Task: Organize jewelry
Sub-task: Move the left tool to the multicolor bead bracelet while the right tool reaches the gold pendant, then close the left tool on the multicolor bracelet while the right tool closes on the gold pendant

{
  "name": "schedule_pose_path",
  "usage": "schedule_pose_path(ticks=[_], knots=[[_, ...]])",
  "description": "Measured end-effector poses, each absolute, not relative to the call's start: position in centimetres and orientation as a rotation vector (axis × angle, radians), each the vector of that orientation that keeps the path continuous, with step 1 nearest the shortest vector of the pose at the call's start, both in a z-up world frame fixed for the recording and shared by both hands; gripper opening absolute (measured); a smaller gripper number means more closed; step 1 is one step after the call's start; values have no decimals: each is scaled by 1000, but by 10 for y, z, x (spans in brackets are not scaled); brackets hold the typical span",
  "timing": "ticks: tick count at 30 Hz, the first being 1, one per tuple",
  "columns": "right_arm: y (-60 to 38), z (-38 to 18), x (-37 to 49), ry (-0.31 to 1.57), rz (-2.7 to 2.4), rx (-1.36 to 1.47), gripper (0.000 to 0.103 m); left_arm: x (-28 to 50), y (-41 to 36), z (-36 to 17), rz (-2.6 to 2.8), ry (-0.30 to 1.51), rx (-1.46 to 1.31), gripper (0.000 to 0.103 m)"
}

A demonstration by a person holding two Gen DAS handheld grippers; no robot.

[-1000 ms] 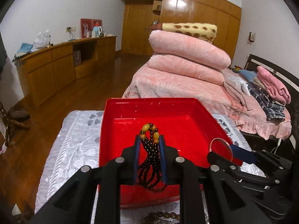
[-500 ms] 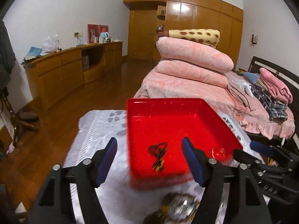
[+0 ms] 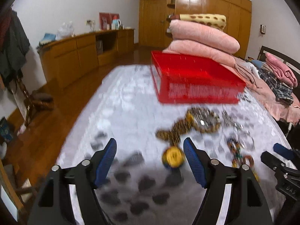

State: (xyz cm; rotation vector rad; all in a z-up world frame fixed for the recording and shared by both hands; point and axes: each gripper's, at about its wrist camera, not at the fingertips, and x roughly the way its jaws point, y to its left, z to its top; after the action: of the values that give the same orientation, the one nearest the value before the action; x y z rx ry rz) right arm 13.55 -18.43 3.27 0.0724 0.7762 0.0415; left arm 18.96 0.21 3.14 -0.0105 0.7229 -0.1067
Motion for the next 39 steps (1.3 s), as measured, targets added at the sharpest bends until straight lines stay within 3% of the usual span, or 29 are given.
schedule_pose_path(ticks=[11,26,39], knots=[[-166,16,119,824,87,58,50,164,-9,14,-142,783,10,72],[-153,10,116,846,114,1,20,157,-20,17,-185,788,9,72],[-189,16,113,837,60,67,19,161,-57,15,-289,808,17,70]])
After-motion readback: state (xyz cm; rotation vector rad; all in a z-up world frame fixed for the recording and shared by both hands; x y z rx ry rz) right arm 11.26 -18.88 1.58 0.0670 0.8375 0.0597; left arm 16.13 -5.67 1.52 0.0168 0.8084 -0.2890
